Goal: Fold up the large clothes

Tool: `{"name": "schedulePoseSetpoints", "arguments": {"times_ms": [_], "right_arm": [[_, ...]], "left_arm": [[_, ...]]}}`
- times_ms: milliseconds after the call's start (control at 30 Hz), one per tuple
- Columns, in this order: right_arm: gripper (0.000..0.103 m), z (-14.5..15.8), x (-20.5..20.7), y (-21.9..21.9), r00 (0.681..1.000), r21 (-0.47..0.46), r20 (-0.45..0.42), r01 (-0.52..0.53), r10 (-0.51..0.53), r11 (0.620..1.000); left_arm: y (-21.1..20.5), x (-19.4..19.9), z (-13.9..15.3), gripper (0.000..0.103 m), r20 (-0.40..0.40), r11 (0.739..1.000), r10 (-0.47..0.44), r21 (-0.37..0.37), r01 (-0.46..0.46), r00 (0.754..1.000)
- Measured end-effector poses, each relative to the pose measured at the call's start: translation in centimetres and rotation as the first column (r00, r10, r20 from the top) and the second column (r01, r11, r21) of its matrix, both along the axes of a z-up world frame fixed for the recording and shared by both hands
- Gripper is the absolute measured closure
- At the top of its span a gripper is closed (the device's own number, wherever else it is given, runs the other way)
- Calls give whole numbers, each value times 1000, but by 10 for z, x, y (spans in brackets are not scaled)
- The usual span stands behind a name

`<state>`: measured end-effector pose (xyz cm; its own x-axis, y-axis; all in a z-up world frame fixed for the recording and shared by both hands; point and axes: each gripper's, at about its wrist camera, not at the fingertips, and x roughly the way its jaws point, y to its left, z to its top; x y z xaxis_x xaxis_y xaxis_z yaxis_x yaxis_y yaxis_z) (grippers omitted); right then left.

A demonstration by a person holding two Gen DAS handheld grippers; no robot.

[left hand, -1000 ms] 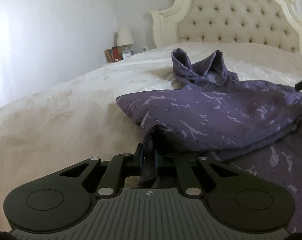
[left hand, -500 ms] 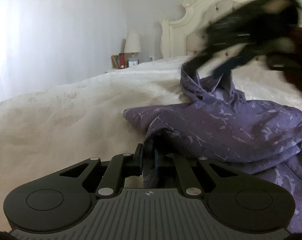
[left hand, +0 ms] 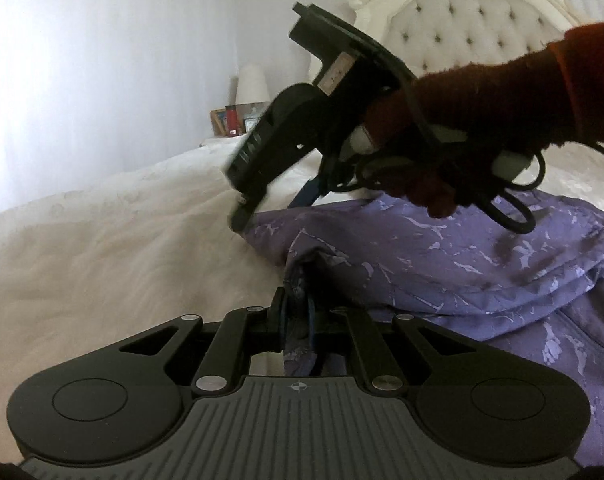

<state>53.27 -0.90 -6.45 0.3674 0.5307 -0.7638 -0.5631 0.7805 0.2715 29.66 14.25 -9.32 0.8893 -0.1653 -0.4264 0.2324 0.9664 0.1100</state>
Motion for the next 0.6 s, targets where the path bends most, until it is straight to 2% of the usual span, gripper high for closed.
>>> {"name": "schedulePoseSetpoints", "arguments": {"times_ms": [33, 67, 167, 300, 367, 400, 433, 500, 600], "right_arm": [[92, -2, -1, 0, 1000, -2, -9, -4, 4, 1000], [93, -2, -3, 0, 1000, -4, -6, -12, 12, 1000], [94, 3, -11, 6, 991, -23, 136, -17, 20, 1000], [94, -16, -1, 16, 988, -49, 147, 43, -35, 998], [88, -24, -1, 22, 985, -75, 166, 50, -37, 996], [74, -25, 0, 21, 984, -57, 172, 62, -52, 996], [46, -22, 0, 16, 981, -26, 179, 84, -78, 996], [24, -10, -5, 4, 967, 41, 213, 131, -137, 990], [26, 15, -25, -18, 942, 101, 284, 158, -181, 982]], "left_arm": [[0, 0, 0, 94, -3, 1000, 5, -3, -5, 1000], [1, -1, 0, 94, -9, 1000, 8, -12, -8, 1000], [2, -3, -2, 94, -24, 999, 21, -34, -21, 999], [6, 3, -8, 94, -73, 997, 54, -47, -58, 996], [11, 6, -10, 97, -120, 995, 73, -61, -81, 990], [14, 7, -11, 96, -136, 994, 83, -66, -93, 987], [16, 7, -10, 95, -137, 992, 98, -69, -108, 986], [18, 4, -5, 95, -119, 990, 125, -52, -131, 985], [21, -2, 10, 95, -41, 985, 162, -52, -164, 986]]}}
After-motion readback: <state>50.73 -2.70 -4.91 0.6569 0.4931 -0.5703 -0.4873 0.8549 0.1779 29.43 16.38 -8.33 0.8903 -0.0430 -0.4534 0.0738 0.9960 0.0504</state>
